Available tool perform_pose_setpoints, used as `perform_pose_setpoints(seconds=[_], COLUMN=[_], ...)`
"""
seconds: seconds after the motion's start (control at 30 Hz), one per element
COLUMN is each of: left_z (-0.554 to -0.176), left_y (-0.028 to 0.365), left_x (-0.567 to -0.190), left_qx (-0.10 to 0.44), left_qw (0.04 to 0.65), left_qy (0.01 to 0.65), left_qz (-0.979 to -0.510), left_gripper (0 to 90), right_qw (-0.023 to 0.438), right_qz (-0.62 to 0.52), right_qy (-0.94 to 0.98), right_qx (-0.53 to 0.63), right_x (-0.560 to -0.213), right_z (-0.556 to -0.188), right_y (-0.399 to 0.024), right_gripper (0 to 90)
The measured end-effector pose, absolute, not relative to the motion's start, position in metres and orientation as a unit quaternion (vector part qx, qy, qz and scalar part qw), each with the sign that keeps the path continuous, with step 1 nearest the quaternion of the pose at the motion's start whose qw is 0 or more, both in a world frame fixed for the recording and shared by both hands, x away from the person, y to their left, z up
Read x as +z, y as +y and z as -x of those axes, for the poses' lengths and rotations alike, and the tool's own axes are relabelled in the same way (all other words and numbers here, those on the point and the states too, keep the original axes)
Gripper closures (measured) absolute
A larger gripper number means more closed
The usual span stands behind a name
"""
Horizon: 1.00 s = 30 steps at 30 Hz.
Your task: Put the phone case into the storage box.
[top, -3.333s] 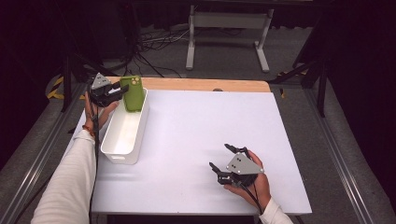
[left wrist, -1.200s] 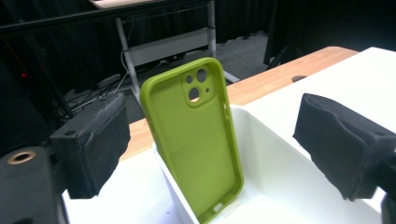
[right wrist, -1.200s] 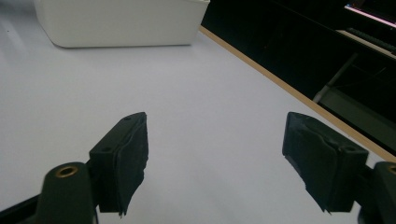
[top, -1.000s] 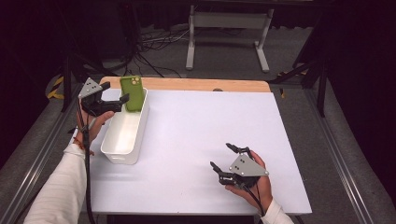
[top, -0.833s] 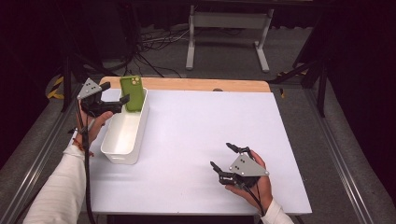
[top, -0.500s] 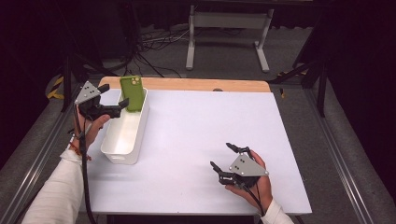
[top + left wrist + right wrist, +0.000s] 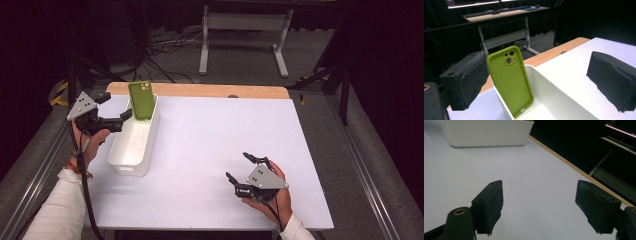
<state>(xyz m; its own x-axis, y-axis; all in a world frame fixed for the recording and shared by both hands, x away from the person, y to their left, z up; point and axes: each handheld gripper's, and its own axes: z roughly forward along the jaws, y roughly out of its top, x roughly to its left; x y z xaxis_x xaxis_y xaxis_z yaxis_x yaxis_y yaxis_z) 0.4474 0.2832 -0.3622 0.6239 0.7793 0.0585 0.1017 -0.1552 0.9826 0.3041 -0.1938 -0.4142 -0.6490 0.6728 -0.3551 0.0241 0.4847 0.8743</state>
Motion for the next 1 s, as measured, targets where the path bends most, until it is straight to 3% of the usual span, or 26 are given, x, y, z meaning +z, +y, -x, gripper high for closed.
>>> perform_pose_setpoints(seconds=[1.0], left_z=[-0.405], left_y=[0.268], left_x=[-0.358], left_qx=[0.291], left_qw=[0.595], left_qy=[0.258], left_qz=[-0.703], left_gripper=[4.8], right_qw=[0.357], right_qz=[-0.220], right_qy=[0.778], right_qx=[0.468], right_x=[-0.409], right_z=[-0.303], right_y=[-0.196], right_gripper=[23.6])
